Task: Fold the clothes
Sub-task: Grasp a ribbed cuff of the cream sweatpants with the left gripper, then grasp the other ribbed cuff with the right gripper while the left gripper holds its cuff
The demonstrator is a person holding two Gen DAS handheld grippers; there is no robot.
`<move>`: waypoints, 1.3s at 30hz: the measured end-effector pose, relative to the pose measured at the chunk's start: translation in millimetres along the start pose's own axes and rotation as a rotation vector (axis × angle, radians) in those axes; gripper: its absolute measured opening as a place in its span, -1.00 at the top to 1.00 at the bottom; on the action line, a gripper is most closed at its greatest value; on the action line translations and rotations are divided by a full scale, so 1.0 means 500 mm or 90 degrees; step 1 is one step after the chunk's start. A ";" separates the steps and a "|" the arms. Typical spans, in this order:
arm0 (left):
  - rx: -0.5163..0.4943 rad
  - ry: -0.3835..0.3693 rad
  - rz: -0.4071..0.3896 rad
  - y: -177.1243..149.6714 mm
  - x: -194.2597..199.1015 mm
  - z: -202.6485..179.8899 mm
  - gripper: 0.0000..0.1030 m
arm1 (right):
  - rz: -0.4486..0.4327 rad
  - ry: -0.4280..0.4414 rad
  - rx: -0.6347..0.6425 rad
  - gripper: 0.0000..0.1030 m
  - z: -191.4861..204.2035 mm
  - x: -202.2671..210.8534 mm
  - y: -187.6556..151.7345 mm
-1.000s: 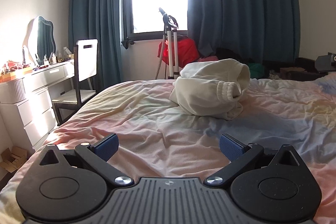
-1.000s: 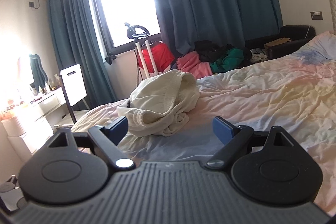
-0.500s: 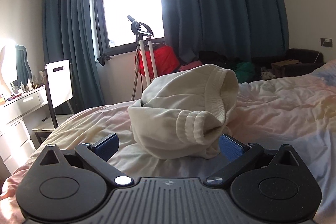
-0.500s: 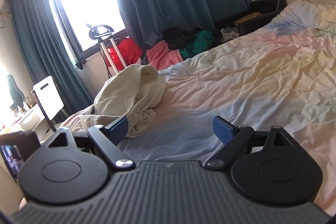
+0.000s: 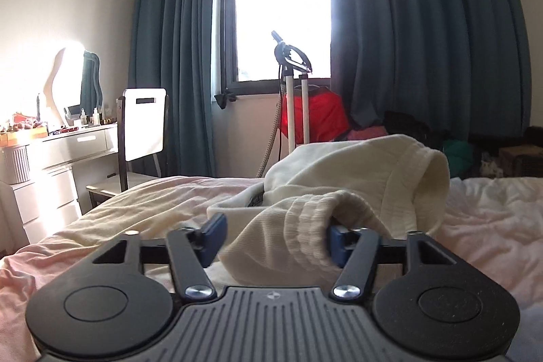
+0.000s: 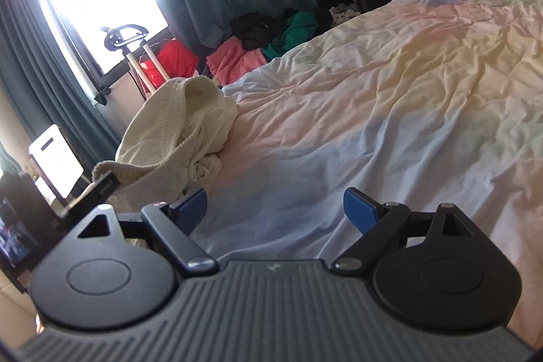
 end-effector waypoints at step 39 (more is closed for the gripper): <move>0.113 -0.013 0.100 -0.152 0.264 0.599 0.74 | 0.091 0.151 0.414 -0.42 0.254 -0.033 -0.284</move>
Point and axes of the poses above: each gripper's, at about its wrist camera, not at the fingertips, and x roughly against the way its jaws point, z to its left, y to its top, the point moved 5 cm from there along -x, roughly the way its jaws point, and after that the axes turned 10 degrees about -x, right-handed, at the moved point
